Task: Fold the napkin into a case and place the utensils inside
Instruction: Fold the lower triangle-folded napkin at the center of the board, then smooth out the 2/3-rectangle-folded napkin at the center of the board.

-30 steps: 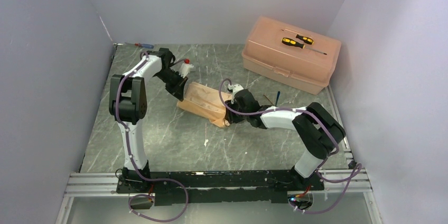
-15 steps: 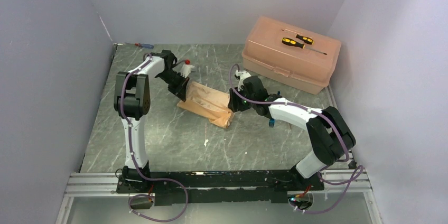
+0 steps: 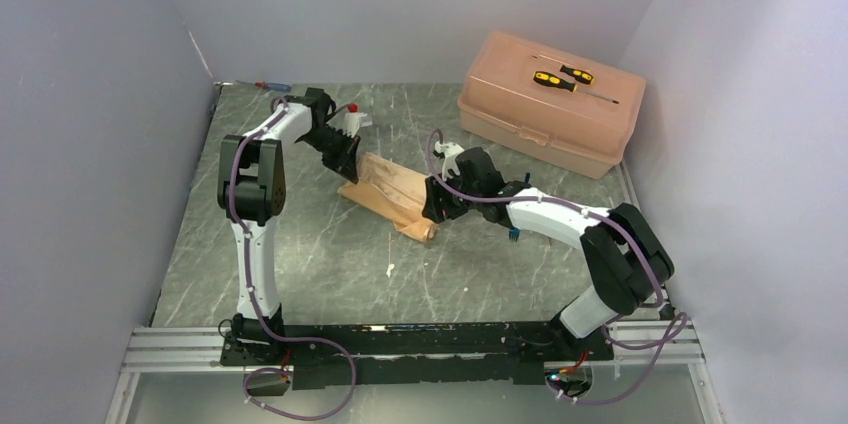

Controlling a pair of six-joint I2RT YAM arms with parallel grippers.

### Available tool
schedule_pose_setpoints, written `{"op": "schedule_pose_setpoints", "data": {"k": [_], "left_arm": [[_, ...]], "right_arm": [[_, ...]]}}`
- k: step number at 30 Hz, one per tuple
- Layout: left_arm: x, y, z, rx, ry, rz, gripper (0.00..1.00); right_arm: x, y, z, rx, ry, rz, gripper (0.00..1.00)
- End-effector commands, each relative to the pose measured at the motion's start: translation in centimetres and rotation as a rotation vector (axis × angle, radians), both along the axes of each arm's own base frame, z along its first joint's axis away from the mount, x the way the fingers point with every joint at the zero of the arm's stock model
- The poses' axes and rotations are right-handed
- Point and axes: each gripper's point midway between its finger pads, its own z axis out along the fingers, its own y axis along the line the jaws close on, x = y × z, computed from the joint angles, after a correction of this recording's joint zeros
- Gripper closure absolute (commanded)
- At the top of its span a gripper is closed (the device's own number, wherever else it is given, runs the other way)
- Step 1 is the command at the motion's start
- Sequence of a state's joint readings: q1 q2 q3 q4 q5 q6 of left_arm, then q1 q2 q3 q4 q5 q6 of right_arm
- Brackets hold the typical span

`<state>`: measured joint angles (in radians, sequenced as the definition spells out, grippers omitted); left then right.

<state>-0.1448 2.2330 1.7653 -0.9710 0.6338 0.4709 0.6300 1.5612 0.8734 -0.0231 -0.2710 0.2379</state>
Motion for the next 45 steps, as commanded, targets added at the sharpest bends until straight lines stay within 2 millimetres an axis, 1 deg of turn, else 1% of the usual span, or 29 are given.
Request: {"op": "schedule_pose_setpoints", "data": {"k": [1,2,4,6,9,11,14,15,17,19,21,23,24,25,26,28,29,32,34,35,38,41,45], "left_arm": [[0.7,-1.1,1.8,-0.089,0.021,0.050,0.96],[0.6,-1.0,1.9,-0.092,0.032,0.057,0.94],[0.4,-0.7,2.1,-0.082,0.048,0.062,0.89],[0.2,-0.3,2.2,-0.068,0.042,0.066,0.80],[0.2,0.6,2.7,-0.048,0.023,0.081,0.72],[0.5,1.2,3.1,-0.036,0.010,0.094,0.67],[1.0,2.2,4.3,-0.016,-0.026,0.110,0.62],[1.3,2.6,4.8,-0.003,-0.043,0.114,0.61],[2.0,3.2,6.0,0.015,-0.086,0.116,0.57],[2.8,3.3,7.2,0.019,-0.133,0.124,0.55],[3.5,2.8,8.3,0.005,-0.160,0.123,0.54],[4.1,1.8,9.0,-0.013,-0.172,0.108,0.53],[4.2,1.1,9.1,-0.023,-0.176,0.093,0.53],[4.2,-0.1,9.1,-0.034,-0.180,0.068,0.53],[4.3,-0.9,8.7,-0.039,-0.177,0.055,0.53],[4.0,-3.3,7.8,-0.058,-0.161,0.009,0.53],[3.6,-4.9,7.4,-0.072,-0.149,-0.022,0.53],[2.9,-8.2,5.7,-0.097,-0.122,-0.095,0.53],[2.5,-9.9,4.5,-0.104,-0.111,-0.130,0.54],[2.3,-10.6,3.8,-0.104,-0.105,-0.148,0.54],[2.0,-11.7,1.7,-0.083,-0.101,-0.183,0.55],[2.0,-12.1,0.3,-0.074,-0.110,-0.194,0.56],[2.0,-11.9,-1.3,-0.040,-0.105,-0.205,0.57]], "right_arm": [[0.5,-2.4,1.4,-0.052,-0.053,-0.115,0.43],[0.3,-3.0,1.6,-0.053,-0.054,-0.145,0.42],[-0.7,-3.1,2.0,-0.018,-0.034,-0.169,0.37],[-2.0,-2.6,1.8,0.002,-0.004,-0.171,0.35],[-3.9,-1.0,1.2,0.048,0.044,-0.153,0.36],[-4.5,0.1,0.6,0.079,0.075,-0.141,0.37],[-4.3,1.1,-0.7,0.078,0.096,-0.153,0.42],[-4.0,1.1,-1.0,0.069,0.093,-0.166,0.44],[-3.3,1.1,-1.2,0.059,0.077,-0.189,0.47],[-2.6,1.1,-0.9,0.059,0.039,-0.201,0.50],[-2.0,1.2,-0.6,0.065,0.019,-0.215,0.53],[-1.7,1.3,-0.5,0.066,0.011,-0.221,0.57],[-1.5,1.3,-0.5,0.062,0.009,-0.228,0.60],[-1.3,1.3,-0.6,0.063,0.009,-0.234,0.62],[-1.2,1.4,-0.7,0.063,0.011,-0.241,0.64],[-1.1,1.4,-1.1,0.056,0.021,-0.250,0.66],[-1.0,1.4,-1.3,0.052,0.026,-0.253,0.66],[-0.9,1.3,-1.7,0.046,0.031,-0.262,0.68],[-0.8,1.2,-1.9,0.046,0.036,-0.268,0.75],[-0.6,1.1,-1.9,0.047,0.037,-0.273,0.80],[-0.2,0.8,-1.8,0.056,0.043,-0.293,1.00],[0.2,0.5,-1.5,0.070,0.040,-0.316,1.00],[0.6,0.0,-1.4,0.077,0.036,-0.356,1.00]]}}
